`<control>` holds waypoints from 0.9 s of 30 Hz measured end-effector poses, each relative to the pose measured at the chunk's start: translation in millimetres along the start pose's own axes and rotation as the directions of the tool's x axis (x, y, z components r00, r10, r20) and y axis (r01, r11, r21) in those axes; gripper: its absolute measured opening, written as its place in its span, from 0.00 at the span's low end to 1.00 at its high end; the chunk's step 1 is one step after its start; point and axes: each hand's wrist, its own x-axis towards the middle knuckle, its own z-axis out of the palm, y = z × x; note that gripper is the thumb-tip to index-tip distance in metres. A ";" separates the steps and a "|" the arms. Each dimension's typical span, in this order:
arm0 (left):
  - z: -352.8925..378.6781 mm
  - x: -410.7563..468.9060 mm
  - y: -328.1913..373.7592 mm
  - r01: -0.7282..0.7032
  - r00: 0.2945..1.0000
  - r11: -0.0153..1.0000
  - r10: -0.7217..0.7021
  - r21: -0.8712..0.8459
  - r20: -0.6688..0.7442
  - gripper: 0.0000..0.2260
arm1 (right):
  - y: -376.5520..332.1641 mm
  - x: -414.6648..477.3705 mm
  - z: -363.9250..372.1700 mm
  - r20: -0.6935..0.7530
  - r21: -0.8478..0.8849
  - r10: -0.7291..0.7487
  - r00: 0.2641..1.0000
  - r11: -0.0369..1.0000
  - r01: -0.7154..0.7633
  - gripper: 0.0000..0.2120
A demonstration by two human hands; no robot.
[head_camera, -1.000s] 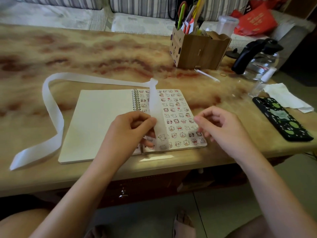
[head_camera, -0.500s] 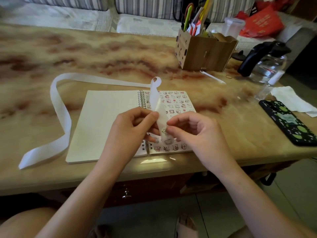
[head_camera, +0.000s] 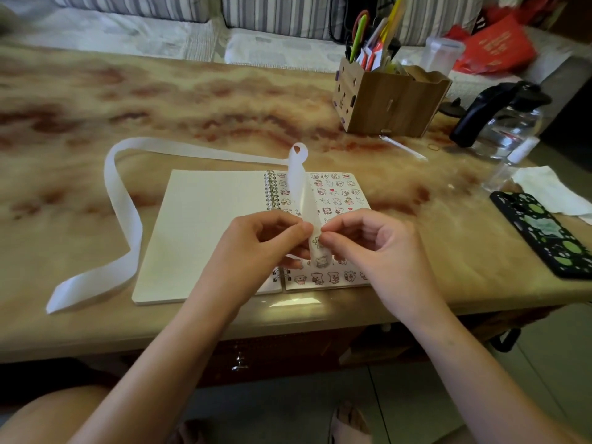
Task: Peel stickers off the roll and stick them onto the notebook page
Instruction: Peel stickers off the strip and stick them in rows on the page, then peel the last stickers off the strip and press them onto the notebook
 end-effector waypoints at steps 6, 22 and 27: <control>-0.5 -0.2 -0.7 -0.007 1.000 1.000 0.007 0.012 -0.017 0.05 | 0.7 0.9 1.5 0.024 -0.042 -0.006 1.000 0.999 0.007 0.03; -39.2 16.3 11.1 0.050 0.986 0.999 -0.049 0.005 -0.158 0.05 | -17.8 28.3 33.9 0.105 -0.208 -0.103 0.989 0.970 0.123 0.02; -67.4 29.1 12.8 0.065 0.963 0.998 -0.060 0.012 -0.262 0.06 | -30.7 50.5 49.2 0.161 -0.072 -0.037 0.986 0.996 0.049 0.03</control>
